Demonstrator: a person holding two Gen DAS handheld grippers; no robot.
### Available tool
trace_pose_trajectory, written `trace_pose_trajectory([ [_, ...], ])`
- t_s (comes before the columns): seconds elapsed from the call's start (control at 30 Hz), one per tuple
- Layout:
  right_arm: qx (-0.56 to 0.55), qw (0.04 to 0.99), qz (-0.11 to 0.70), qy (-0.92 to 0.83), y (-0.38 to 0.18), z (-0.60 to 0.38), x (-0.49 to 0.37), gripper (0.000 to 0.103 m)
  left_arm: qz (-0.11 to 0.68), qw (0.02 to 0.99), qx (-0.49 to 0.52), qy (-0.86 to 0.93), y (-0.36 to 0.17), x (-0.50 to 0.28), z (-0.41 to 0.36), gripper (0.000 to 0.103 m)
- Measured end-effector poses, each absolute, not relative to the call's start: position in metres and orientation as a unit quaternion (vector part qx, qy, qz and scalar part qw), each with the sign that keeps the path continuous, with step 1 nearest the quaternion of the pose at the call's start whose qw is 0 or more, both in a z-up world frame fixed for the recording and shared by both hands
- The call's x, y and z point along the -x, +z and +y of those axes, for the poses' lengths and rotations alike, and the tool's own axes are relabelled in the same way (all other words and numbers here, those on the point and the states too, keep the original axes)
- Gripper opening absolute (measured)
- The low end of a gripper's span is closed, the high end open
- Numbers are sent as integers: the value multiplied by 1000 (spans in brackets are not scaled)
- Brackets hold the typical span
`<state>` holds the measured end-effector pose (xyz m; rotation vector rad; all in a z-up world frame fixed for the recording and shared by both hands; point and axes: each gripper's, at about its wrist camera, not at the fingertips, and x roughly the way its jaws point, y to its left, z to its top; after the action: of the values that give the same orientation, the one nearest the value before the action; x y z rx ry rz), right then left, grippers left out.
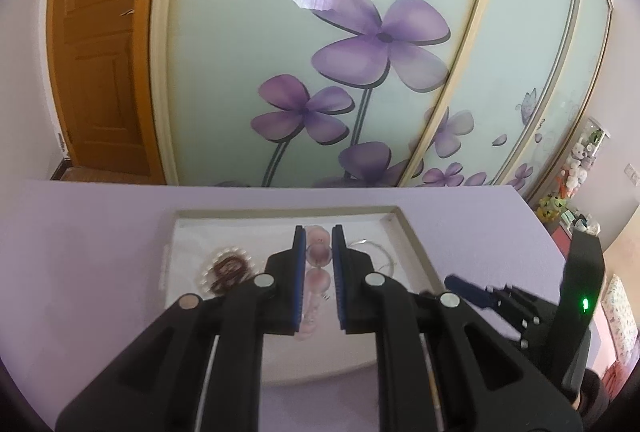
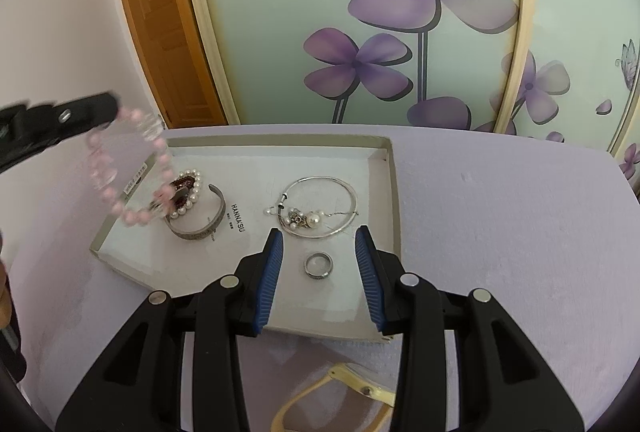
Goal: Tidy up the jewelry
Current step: 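Carry the pink bracelet and silver ring into the tray and open both tools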
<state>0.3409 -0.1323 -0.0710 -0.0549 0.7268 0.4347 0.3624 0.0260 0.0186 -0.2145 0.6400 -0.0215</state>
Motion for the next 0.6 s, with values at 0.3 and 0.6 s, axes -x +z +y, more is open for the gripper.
trace_pose_trajectory([
  [0.3,24,909,359,208,-78,-147,-330,39,311,946,97,0,5,-382,7,55],
  [0.6,14,911,354,212,-74,-153,-307,39,306,947,75,59,4,-344,38,65],
])
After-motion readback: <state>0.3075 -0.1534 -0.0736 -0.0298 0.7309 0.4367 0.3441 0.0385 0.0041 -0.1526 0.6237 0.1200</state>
